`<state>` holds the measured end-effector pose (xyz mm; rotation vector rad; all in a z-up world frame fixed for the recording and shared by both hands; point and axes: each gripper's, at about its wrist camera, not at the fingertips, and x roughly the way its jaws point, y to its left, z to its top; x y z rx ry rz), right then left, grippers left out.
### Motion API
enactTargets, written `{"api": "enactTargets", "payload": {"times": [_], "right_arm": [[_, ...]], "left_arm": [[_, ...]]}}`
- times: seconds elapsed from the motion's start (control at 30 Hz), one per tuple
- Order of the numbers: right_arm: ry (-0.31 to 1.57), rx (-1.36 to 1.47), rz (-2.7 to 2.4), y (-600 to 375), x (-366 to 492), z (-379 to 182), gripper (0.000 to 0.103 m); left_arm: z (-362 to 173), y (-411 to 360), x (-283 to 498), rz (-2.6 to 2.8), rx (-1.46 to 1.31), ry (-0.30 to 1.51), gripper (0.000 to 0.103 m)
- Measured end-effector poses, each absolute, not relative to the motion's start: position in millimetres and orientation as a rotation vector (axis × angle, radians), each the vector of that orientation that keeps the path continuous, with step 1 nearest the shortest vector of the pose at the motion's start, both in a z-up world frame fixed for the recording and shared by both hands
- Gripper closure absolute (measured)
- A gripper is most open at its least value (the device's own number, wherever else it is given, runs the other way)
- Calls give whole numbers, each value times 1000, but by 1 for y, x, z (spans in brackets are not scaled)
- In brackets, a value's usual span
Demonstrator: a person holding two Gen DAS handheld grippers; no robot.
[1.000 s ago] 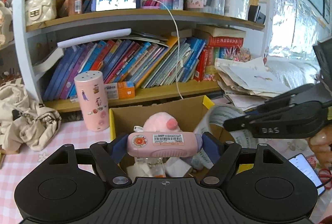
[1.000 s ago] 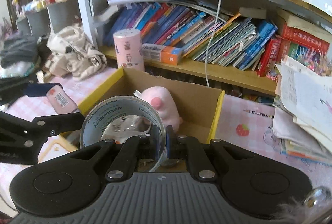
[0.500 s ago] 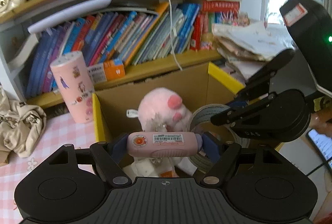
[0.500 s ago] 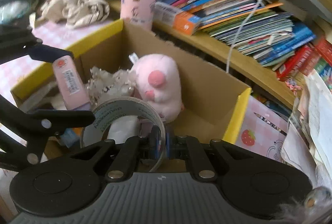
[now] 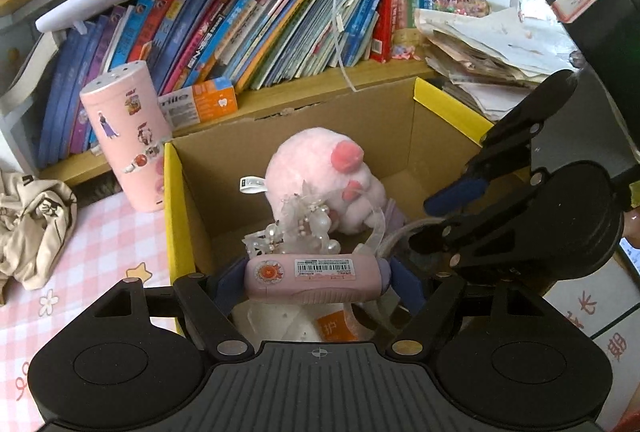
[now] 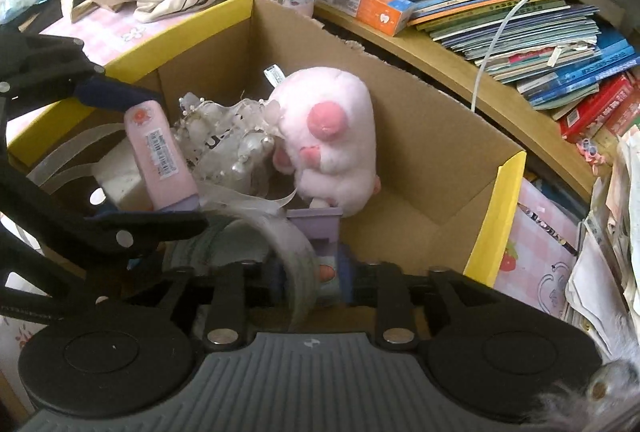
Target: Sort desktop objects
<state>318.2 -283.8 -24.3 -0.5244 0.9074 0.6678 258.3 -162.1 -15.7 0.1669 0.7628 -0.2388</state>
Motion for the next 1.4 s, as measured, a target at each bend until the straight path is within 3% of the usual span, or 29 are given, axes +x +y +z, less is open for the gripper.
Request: {"api": "enactTargets", "payload": {"times": [0.27, 0.93, 1.4], "right_arm": [[867, -477, 656, -293, 307, -6, 50], [694, -195, 537, -339, 241, 36, 16], [661, -82, 420, -335, 183, 14, 10]], "left_arm": [[-1, -163, 242, -225, 188, 715, 12], [39, -147, 167, -69, 47, 584, 7], [33, -126, 122, 42, 17, 568, 6]]}}
